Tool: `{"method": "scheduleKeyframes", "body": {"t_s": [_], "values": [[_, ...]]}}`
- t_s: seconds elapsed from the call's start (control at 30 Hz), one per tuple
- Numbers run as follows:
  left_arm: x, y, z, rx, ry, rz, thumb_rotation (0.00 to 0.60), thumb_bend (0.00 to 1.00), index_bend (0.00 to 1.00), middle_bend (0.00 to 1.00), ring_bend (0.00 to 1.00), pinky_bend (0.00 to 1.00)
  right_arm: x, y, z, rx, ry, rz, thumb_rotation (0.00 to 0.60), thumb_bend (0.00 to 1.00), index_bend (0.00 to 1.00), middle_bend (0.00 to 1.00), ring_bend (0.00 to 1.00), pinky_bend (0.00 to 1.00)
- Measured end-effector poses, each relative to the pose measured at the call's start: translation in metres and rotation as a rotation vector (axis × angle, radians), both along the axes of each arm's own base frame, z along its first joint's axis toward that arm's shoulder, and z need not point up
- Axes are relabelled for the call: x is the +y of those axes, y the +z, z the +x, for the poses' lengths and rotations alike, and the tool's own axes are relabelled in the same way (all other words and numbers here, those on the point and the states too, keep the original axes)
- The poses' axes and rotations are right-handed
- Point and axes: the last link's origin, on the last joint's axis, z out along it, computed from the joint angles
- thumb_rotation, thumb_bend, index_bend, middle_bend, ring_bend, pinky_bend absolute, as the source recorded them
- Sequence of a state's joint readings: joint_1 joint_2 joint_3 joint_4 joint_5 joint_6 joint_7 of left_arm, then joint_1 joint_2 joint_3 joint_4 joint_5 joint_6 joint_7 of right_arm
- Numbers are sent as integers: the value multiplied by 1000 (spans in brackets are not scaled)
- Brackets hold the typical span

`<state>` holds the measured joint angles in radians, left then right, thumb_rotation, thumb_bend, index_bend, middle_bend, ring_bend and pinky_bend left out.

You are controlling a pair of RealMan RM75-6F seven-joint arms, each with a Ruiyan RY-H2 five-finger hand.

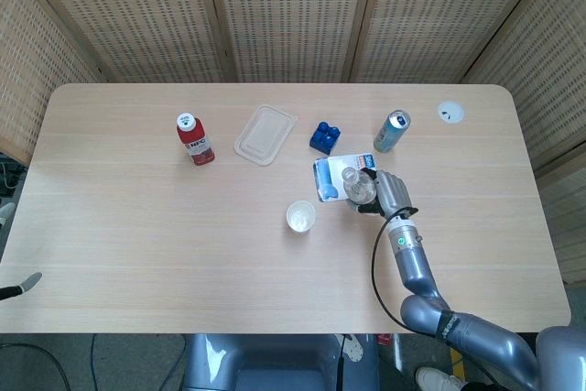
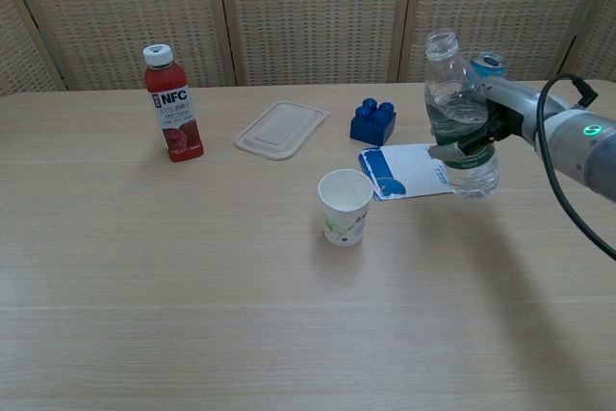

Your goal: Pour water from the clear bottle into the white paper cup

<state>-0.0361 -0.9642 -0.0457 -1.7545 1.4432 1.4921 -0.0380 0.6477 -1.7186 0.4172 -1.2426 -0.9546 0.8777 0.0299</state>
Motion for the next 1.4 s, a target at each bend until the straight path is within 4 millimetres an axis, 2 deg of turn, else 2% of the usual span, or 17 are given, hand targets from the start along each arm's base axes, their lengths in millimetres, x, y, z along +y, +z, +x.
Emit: {"method": "scheduleKeyframes", "body": {"t_s": [0.27, 0.5, 0.73, 1.17, 1.3, 1.4], "values": [[-1, -1, 0, 4, -2, 2, 600, 73, 0, 0, 0, 0, 10, -5, -11, -159, 25, 48, 600, 546, 580, 593, 463, 555], [0, -1, -1, 4, 4, 4, 600, 73, 0, 0, 0, 0, 12, -16, -16, -246, 35, -8, 600, 546, 580, 593, 463, 462], [0, 0, -1, 2, 3, 6, 600, 73, 0, 0, 0, 0, 14, -33, -22, -264, 12, -38, 600, 546, 580, 593, 463, 440], [1, -2, -1, 6, 7, 1, 600, 73, 0, 0, 0, 0, 16, -44, -26, -283, -36, 0, 600, 546, 580, 593, 458, 440], [1, -2, -1, 5, 8, 2, 600, 74, 0, 0, 0, 0, 17, -48, -28, -277, -51, 25, 600, 544, 580, 593, 443, 406], [1, -2, -1, 4, 9, 4, 600, 73, 0, 0, 0, 0, 17, -49, -27, -287, -56, 31, 600, 465, 580, 585, 417, 369]]}}
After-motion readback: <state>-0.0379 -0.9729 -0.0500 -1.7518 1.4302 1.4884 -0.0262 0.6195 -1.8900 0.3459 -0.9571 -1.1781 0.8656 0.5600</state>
